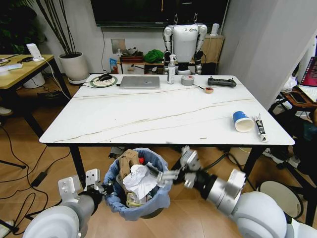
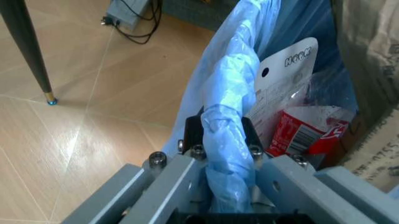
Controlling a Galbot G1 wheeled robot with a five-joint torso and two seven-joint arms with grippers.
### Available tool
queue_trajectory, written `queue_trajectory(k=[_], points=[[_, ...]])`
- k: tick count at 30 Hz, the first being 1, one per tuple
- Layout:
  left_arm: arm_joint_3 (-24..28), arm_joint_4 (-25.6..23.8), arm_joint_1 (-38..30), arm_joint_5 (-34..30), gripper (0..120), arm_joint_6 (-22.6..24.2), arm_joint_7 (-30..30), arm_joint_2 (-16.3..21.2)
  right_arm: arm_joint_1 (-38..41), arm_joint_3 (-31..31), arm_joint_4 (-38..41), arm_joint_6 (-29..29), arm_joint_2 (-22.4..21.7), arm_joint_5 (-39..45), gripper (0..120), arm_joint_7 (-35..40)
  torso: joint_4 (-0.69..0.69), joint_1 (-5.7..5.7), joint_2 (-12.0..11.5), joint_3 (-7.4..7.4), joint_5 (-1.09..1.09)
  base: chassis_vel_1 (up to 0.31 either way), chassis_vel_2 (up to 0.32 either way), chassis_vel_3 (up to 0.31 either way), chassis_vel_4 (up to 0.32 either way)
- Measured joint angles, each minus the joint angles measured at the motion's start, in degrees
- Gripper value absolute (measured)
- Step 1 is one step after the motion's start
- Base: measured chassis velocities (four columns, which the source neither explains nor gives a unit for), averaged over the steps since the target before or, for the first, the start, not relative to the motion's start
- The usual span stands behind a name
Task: Pick up the trash bin and place the trash from the table into it.
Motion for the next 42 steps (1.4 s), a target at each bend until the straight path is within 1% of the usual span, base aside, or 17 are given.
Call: queue_trajectory(k=[1, 2, 4, 5, 7, 8, 11, 13, 14, 15, 18, 29, 36, 38, 40, 42], points=[[0.00, 0.00, 0.00, 0.00, 0, 0.00, 0.00, 0.00, 0.00, 0.00, 0.00, 0.00, 0.00, 0.00, 100, 0.00, 0.00, 0.00, 0.00, 0.00, 0.00, 0.000, 0.000, 0.000, 0.000], [0.00, 0.00, 0.05, 0.00, 0, 0.00, -0.02, -0.03, -1.12, 1.80, 0.12, -0.06, 0.62, 0.23, 100, 1.63, 0.00, 0.00, 0.00, 0.00, -0.01, 0.000, 0.000, 0.000, 0.000], [0.00, 0.00, 0.04, 0.02, 0, 0.00, -0.05, -0.06, -3.35, 6.46, 0.02, -0.35, 2.65, 0.37, 100, 5.91, -0.01, 0.00, 0.00, 0.00, 0.00, 0.000, 0.000, 0.000, 0.000], [0.01, 0.00, 0.06, 0.03, 0, 0.00, -0.06, -0.07, -4.20, 8.24, -0.09, -0.91, 3.57, 0.24, 100, 7.13, 0.00, 0.00, 0.00, 0.00, 0.00, 0.000, 0.000, 0.000, 0.000], [0.06, 0.00, 0.19, 0.05, 0, 0.00, -0.06, -0.11, -6.15, 12.33, -0.39, -2.91, 6.77, -1.14, 100, 9.13, -0.01, 0.00, 0.00, 0.00, -0.01, 0.000, 0.000, 0.000, 0.000], [0.06, 0.00, 0.19, 0.05, 0, 0.00, -0.06, -0.11, -6.15, 12.33, -0.39, -2.91, 6.77, -1.14, 100, 9.13, -0.01, 0.00, 0.00, 0.00, -0.01, 0.000, 0.000, 0.000, 0.000], [0.12, 0.00, 0.23, 0.06, 0, 0.00, -0.06, -0.05, -8.46, 14.88, -1.54, -5.10, 11.43, -5.19, 100, 10.48, 0.00, 0.00, 0.00, 0.00, -0.01, 0.000, 0.000, 0.000, 0.000], [0.12, 0.00, 0.23, 0.05, 0, 0.00, -0.06, 0.06, -9.34, 15.44, -2.20, -5.49, 13.45, -7.09, 100, 10.57, 0.00, 0.00, 0.00, 0.00, -0.01, 0.000, 0.000, 0.000, 0.000], [0.12, 0.00, 0.23, 0.05, 0, 0.00, -0.06, 0.06, -9.34, 15.44, -2.20, -5.49, 13.45, -7.09, 100, 10.57, 0.00, 0.00, 0.00, 0.00, -0.01, 0.000, 0.000, 0.000, 0.000], [0.07, 0.00, 0.24, 0.00, 0, 0.00, -0.06, 0.13, -10.05, 15.94, -2.91, -5.71, 15.67, -8.51, 100, 10.47, -0.01, 0.00, 0.00, 0.00, 0.00, 0.000, 0.000, 0.000, 0.000], [0.07, 0.00, 0.52, -0.02, 0, 0.00, -0.06, 0.05, -10.34, 16.77, -3.90, -5.95, 19.41, -9.05, 100, 10.37, 0.00, 0.00, 0.00, 0.00, -0.01, 0.000, 0.000, 0.000, 0.000], [0.10, 0.00, 0.76, -0.25, 0, 0.00, -0.06, 0.77, -10.78, 18.74, -4.96, -5.95, 19.94, -8.93, 100, 9.73, 0.00, 0.00, 0.00, 0.00, -0.01, -0.067, -0.072, 0.075, 0.063], [0.25, 0.00, 0.66, -0.53, 0, 0.00, -0.10, 0.96, -10.62, 19.90, -5.34, -5.85, 19.40, -8.29, 100, 9.54, -0.01, 0.00, 0.00, 0.00, 0.01, -0.206, -0.201, 0.183, 0.205], [0.28, 0.00, 0.69, -0.55, 0, 0.00, -0.11, 0.92, -10.27, 20.15, -5.74, -5.84, 19.05, -8.04, 100, 9.53, -0.01, 0.00, 0.00, 0.00, -0.04, -0.234, -0.242, 0.238, 0.244], [0.24, 0.00, 0.68, -0.55, 0, 0.00, -0.13, 0.93, -9.79, 20.16, -6.33, -5.81, 18.78, -7.90, 100, 9.54, 0.00, -0.01, 0.00, 0.00, 0.05, -0.252, -0.240, 0.239, 0.266], [0.24, 0.00, 0.66, -0.56, 0, 0.00, -0.13, 0.95, -9.62, 20.12, -6.52, -5.78, 18.67, -7.89, 100, 9.57, 0.00, 0.00, 0.00, 0.01, 0.02, -0.255, -0.258, 0.244, 0.266]])
